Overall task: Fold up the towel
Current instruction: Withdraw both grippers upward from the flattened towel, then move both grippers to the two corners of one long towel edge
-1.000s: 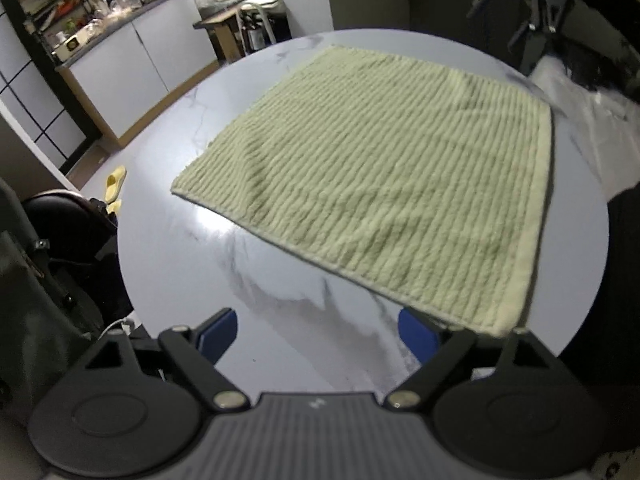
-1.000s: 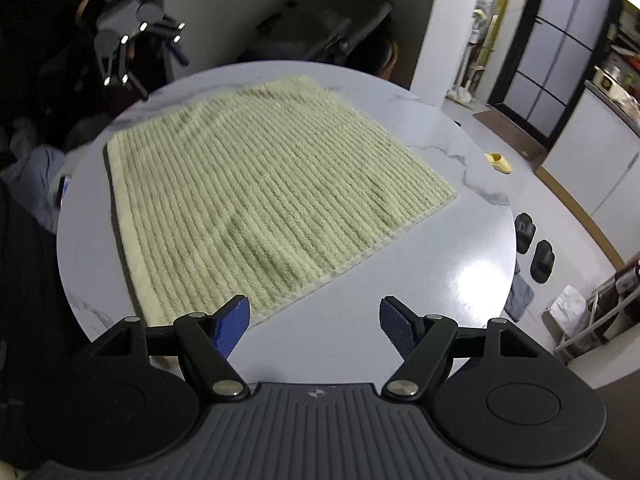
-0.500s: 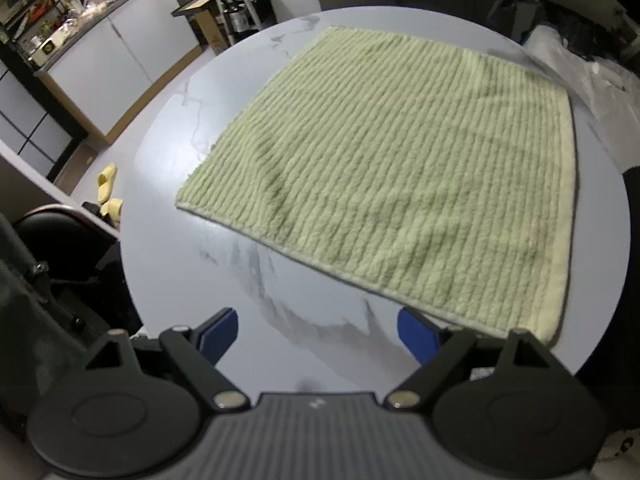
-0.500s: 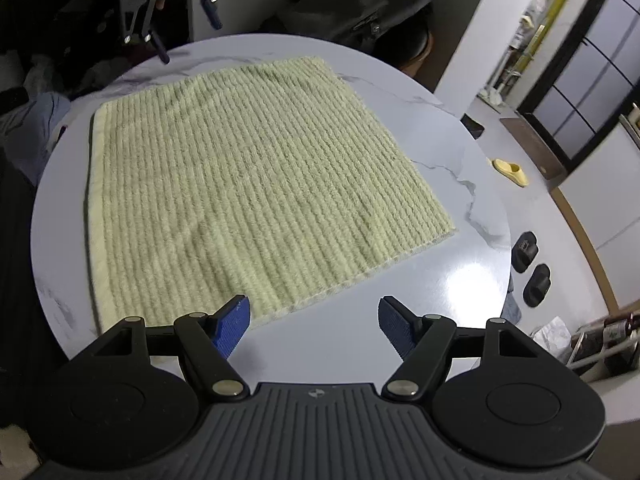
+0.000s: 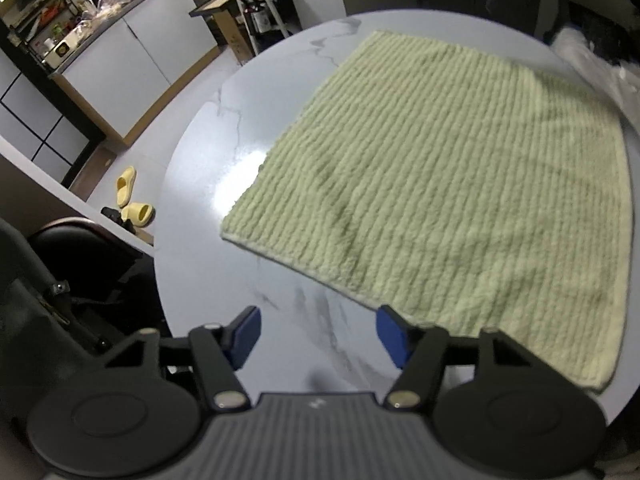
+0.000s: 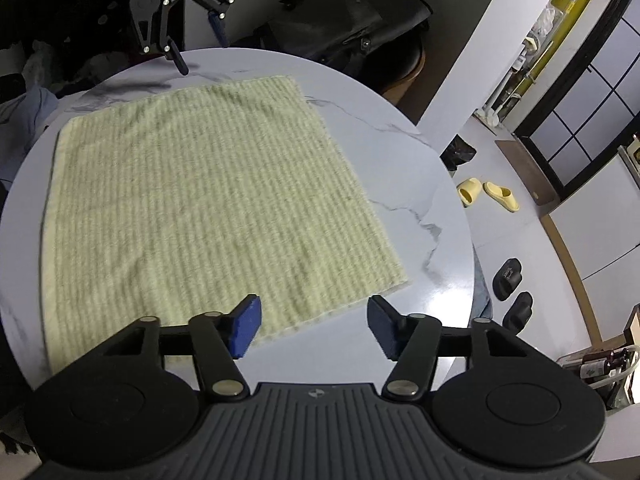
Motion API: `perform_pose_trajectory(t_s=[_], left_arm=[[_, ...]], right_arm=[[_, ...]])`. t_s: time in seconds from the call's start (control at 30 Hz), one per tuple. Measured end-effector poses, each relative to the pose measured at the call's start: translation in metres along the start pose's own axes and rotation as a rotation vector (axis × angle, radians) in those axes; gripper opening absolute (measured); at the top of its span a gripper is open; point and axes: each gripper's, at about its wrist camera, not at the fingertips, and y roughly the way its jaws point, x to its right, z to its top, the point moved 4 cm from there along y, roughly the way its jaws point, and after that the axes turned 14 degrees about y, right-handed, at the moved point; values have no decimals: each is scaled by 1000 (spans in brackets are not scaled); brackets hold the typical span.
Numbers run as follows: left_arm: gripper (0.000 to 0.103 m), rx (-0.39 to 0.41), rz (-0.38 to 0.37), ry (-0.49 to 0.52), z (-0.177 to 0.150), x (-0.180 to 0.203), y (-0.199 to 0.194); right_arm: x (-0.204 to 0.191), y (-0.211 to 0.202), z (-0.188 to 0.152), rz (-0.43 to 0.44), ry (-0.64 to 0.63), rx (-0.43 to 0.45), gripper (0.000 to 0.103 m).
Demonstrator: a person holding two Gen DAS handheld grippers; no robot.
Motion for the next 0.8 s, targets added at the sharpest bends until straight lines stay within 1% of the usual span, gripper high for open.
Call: perform_pose_trajectory(t_s=[0.07, 0.43, 0.53, 0.7, 0.8], left_arm=[[65, 4, 1, -4, 2, -5, 1], [65, 1, 21, 1, 9, -32, 17], [65, 0, 24, -7, 13, -41, 21], [65, 19, 5, -12, 24, -53, 27], [65, 8, -1, -26, 28, -65, 37]], right_arm=[[4, 7, 1, 4, -9, -19, 53], [25, 35, 16, 31, -5, -52, 52], [26, 39, 21, 30, -15, -63, 44], [30, 42, 27, 36, -29, -56, 43], [36, 47, 30, 40, -25, -59, 43]])
